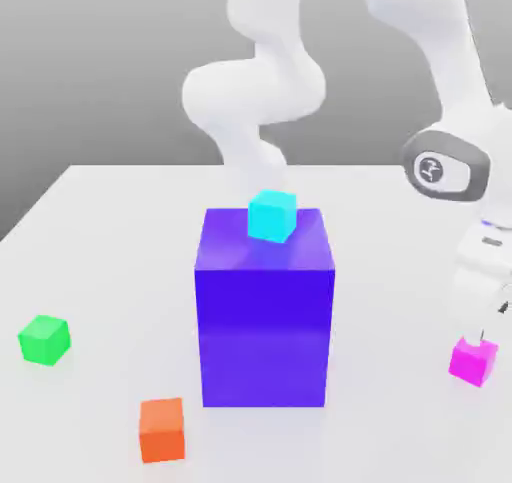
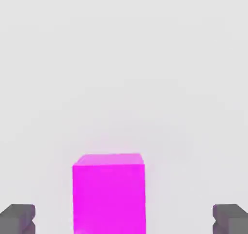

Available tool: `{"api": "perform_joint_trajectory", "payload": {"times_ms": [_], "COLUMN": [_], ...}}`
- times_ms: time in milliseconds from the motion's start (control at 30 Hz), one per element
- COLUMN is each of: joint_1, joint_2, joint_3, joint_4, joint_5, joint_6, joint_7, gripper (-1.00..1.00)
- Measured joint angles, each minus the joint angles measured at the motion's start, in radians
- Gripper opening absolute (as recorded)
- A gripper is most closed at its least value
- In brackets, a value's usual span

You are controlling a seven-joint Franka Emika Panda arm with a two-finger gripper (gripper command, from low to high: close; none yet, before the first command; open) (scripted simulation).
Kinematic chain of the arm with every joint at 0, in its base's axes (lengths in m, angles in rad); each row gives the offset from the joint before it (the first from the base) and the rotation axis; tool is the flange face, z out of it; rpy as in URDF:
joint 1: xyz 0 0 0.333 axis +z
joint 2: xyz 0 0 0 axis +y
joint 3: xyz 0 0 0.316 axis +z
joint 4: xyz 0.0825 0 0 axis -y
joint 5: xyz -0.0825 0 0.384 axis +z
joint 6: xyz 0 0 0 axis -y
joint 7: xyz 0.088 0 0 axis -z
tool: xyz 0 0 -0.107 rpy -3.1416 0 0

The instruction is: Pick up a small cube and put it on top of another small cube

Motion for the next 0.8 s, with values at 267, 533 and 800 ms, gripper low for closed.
{"api": "perform_joint_trajectory", "payload": {"times_ms": [267,533,800], "joint_1": [0.055,-0.010,-0.246], "joint_2": [0.100,-0.061,-0.131], "joint_3": [-0.066,0.017,-0.190], "joint_4": [0.021,-0.001,0.001], "joint_5": [-0.057,0.051,0.076], "joint_6": [0.078,-0.054,-0.101], "joint_7": [0.045,-0.047,-0.127], "gripper": [-1.00,-1.00,-1.00]}}
